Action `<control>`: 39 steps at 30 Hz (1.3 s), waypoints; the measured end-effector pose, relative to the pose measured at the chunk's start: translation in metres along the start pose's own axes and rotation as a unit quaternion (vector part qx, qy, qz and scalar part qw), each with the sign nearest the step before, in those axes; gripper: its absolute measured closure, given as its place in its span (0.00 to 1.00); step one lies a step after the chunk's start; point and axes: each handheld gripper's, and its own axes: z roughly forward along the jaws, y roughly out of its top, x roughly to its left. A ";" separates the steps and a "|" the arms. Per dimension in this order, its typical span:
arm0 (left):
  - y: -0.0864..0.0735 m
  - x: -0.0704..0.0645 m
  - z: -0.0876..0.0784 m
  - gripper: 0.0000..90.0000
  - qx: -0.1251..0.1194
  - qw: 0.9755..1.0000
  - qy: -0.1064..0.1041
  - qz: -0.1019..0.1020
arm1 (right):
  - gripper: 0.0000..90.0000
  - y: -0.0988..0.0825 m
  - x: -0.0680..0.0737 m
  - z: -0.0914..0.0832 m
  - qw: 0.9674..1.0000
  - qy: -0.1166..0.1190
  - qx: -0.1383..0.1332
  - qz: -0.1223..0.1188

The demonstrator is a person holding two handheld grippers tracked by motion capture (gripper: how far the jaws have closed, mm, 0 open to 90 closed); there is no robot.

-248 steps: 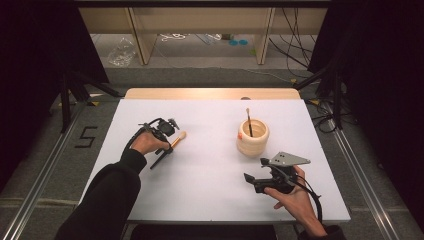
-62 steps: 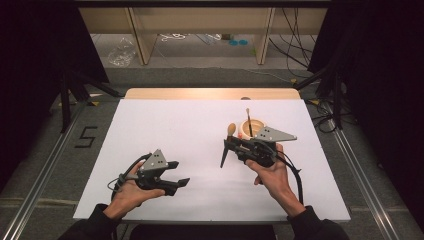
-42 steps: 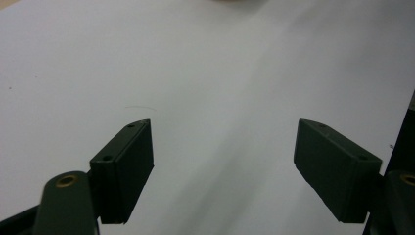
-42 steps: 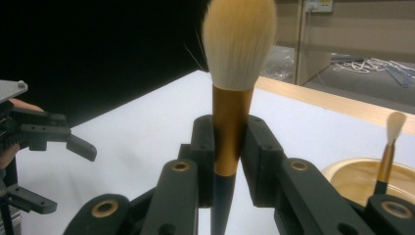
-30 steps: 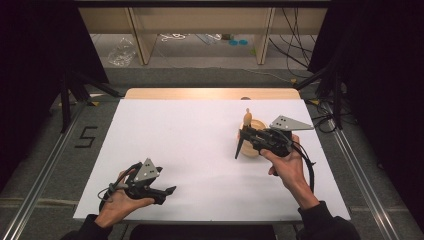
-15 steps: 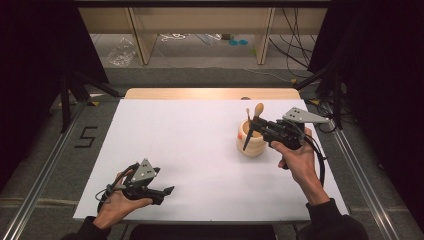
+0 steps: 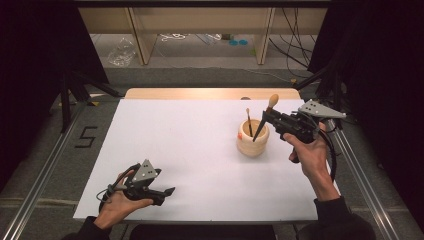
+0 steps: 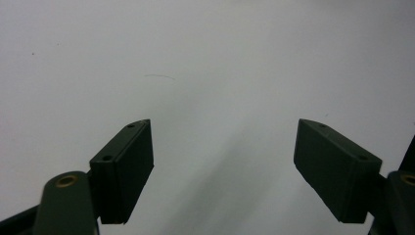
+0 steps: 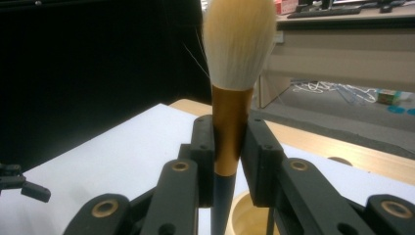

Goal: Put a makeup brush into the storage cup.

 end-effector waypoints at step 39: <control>0.000 -0.002 0.000 0.25 0.004 1.000 -0.002 0.006 | 0.85 -0.012 -0.035 0.028 0.999 -0.039 0.016 0.026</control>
